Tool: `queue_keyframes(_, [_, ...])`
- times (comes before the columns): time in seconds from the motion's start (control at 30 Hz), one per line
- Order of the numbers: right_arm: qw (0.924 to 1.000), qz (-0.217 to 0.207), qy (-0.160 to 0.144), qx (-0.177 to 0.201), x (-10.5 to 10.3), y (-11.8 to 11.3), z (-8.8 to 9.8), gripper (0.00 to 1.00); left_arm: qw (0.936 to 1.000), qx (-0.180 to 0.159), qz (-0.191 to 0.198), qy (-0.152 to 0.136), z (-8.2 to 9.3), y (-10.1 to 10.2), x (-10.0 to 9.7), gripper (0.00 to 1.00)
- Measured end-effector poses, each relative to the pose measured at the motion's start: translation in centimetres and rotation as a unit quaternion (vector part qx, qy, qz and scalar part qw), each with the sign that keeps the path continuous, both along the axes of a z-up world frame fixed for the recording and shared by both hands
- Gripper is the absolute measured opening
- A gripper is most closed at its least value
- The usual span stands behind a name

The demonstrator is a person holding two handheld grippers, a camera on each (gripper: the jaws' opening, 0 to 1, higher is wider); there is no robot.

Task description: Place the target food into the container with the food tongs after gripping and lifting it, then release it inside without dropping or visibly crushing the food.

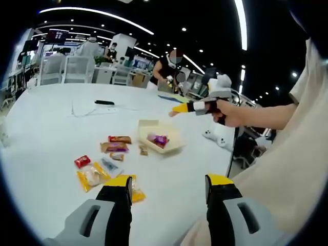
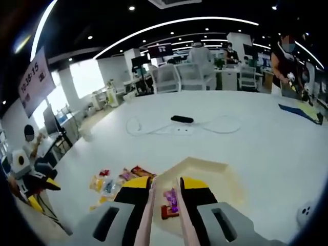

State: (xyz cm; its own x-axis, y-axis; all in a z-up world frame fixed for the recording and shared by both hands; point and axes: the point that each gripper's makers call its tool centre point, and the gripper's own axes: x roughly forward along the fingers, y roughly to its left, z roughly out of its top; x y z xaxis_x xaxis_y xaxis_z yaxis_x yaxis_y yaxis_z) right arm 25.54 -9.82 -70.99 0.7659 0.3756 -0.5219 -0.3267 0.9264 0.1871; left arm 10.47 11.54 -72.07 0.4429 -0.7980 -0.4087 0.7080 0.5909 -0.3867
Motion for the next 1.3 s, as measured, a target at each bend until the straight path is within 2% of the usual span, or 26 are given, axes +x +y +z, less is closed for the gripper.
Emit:
queue_keyframes(0.33, [1.0000, 0.005, 0.003, 0.006, -0.2, 0.4, 0.0, 0.23, 1.0000, -0.001, 0.000, 0.001, 0.0, 0.0, -0.1, 0.57])
queue_keyframes(0.73, [0.9993, 0.027, 0.013, 0.023, -1.1, 2.9, -0.4, 0.25, 1.0000, -0.002, 0.002, 0.001, -0.1, 0.1, 0.0, 0.57])
queue_keyframes(0.77, [0.9992, 0.027, 0.014, 0.026, -1.1, 3.2, -0.4, 0.25, 1.0000, -0.001, 0.003, 0.002, -0.2, 0.2, 0.0, 0.57])
queue_keyframes(0.87, [0.9975, 0.010, 0.015, 0.069, -1.0, 3.7, -0.1, 0.25, 1.0000, -0.001, 0.004, 0.002, -0.2, 0.3, 0.0, 0.57])
queue_keyframes(1.07, [0.9977, 0.041, 0.022, 0.049, -1.3, 5.0, -1.0, 0.25, 1.0000, 0.000, 0.005, 0.004, -0.3, 0.5, 0.0, 0.57])
queue_keyframes(1.3, [0.9948, 0.095, 0.036, 0.006, -1.8, 6.4, -2.5, 0.25, 1.0000, -0.001, 0.008, 0.005, -0.4, 0.7, 0.0, 0.57])
